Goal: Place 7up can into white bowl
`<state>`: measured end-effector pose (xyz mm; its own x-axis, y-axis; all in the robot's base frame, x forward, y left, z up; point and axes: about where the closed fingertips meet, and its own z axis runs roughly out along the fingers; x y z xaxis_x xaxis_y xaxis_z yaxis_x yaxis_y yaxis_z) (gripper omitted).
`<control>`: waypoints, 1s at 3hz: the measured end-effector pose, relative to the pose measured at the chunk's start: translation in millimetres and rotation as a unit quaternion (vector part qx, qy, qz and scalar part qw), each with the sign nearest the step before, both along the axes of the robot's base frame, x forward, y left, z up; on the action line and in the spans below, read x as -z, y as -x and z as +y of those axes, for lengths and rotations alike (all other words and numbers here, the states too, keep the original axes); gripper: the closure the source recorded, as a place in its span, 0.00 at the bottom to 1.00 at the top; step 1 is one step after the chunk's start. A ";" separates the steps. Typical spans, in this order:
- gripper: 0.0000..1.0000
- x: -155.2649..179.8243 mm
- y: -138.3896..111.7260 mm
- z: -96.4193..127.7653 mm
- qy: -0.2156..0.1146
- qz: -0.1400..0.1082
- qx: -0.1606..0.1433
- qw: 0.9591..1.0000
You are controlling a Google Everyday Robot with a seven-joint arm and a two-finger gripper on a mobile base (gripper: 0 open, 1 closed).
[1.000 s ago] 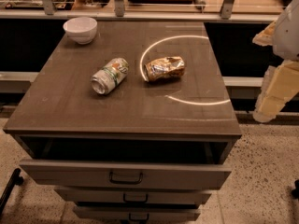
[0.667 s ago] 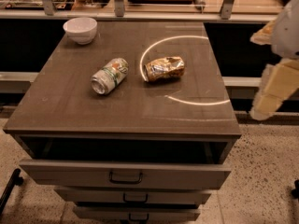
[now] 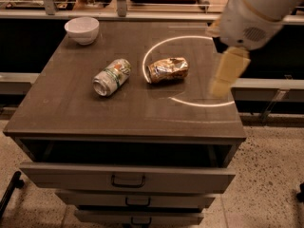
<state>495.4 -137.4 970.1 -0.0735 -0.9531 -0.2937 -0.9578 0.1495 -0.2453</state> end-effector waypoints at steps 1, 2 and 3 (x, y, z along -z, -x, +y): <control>0.00 -4.3 -34.7 60.8 -0.004 -0.028 -0.050 0.998; 0.00 -5.8 -62.7 123.3 0.007 -0.052 -0.102 0.993; 0.00 21.1 -89.3 180.7 0.051 -0.099 -0.148 0.983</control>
Offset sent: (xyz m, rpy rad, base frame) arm 0.0974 0.1973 0.0066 -0.0519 -0.1613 0.3299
